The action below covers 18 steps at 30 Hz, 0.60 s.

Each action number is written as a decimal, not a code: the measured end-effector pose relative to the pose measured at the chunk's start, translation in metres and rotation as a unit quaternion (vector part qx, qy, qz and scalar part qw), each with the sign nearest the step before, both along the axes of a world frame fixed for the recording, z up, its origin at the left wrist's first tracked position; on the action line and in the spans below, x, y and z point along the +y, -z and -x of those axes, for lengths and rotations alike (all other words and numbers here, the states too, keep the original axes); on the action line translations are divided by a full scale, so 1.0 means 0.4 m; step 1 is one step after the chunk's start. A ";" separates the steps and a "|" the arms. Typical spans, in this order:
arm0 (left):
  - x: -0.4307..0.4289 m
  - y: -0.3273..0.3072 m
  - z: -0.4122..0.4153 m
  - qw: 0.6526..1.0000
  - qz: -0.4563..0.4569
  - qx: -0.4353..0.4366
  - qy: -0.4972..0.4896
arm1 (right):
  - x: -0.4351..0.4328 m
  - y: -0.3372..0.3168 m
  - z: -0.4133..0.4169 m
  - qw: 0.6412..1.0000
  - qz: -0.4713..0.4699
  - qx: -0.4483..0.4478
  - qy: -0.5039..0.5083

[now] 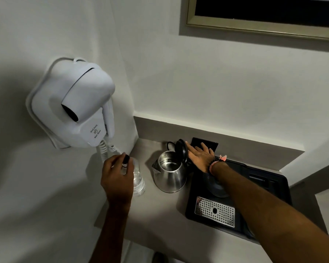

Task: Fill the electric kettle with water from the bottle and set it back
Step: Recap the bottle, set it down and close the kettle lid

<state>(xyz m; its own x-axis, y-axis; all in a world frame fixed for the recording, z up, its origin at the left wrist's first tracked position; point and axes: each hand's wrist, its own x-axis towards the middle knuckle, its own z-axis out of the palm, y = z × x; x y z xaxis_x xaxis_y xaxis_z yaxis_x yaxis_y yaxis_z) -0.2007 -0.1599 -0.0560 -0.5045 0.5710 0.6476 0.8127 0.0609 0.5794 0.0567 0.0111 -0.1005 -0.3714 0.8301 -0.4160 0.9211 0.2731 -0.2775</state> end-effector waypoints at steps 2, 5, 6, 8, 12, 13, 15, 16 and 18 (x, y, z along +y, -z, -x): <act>0.004 0.005 0.014 1.000 0.017 -0.016 -0.004 | -0.001 -0.003 0.001 1.000 0.002 0.003 0.002; 0.006 0.018 0.029 0.998 0.032 -0.049 -0.001 | -0.003 -0.010 0.002 1.000 0.003 0.003 0.004; 0.006 0.021 0.031 0.998 0.033 -0.049 0.002 | -0.003 -0.011 0.003 1.000 0.006 0.005 0.005; 0.005 0.025 0.031 0.998 0.033 -0.051 0.014 | -0.004 -0.013 0.000 1.000 0.009 0.003 0.003; 0.000 0.029 0.031 0.997 0.037 -0.065 0.027 | -0.003 -0.012 0.000 1.000 0.012 -0.001 -0.004; -0.001 0.030 0.033 0.996 0.039 -0.070 0.026 | -0.003 -0.013 0.000 1.000 0.014 0.001 -0.001; -0.003 0.028 0.032 0.993 0.047 -0.106 0.018 | -0.002 -0.013 0.001 1.000 0.014 0.001 0.000; -0.005 0.027 0.030 0.991 0.054 -0.123 0.012 | -0.001 -0.012 0.002 1.000 0.013 0.000 -0.001; -0.008 0.027 0.027 0.990 0.068 -0.121 0.009 | 0.000 -0.011 0.003 1.000 0.011 0.003 0.000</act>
<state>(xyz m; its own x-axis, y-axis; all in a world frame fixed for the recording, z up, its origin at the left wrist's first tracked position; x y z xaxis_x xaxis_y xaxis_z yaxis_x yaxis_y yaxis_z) -0.2114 -0.1629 -0.0669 -0.6249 0.6540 0.4264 0.6531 0.1386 0.7445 0.0553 0.0111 -0.0962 -0.3737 0.8212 -0.4313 0.9196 0.2672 -0.2881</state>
